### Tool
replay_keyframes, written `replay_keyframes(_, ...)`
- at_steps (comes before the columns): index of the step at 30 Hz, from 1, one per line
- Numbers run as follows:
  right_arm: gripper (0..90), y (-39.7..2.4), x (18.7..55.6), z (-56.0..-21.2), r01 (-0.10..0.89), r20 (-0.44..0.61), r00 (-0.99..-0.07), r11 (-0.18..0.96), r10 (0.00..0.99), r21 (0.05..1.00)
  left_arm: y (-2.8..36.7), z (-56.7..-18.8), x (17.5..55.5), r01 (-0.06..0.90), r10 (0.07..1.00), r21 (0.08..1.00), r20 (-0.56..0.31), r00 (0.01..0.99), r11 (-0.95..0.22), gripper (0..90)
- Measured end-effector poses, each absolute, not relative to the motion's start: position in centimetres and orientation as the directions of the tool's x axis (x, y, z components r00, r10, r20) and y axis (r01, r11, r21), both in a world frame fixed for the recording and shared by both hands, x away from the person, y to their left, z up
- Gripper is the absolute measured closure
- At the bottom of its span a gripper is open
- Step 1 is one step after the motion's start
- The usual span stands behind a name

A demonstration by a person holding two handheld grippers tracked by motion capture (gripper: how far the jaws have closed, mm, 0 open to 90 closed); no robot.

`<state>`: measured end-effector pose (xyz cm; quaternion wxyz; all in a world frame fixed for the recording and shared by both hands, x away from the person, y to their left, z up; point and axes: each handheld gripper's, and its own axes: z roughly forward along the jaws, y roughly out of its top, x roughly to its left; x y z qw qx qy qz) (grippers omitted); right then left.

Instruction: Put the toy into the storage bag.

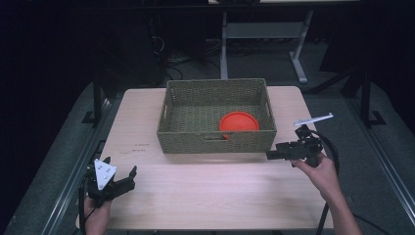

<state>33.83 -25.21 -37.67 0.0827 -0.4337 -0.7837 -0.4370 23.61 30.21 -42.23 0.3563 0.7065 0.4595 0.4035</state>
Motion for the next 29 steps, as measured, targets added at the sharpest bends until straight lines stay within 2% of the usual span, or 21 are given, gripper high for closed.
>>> replay_keyframes(24,17.9,-27.4,31.4,-42.0,0.808,0.558,-0.539,0.201,0.63,0.553,29.9,-42.2,23.5,0.356,0.938,0.878,0.239,0.253,-0.32,12.8)
replay_keyframes(29,17.9,-27.2,30.3,-42.1,0.784,0.55,-0.568,0.197,0.612,0.589,29.9,-42.2,23.4,0.351,0.936,0.879,0.243,0.257,-0.324,12.8)
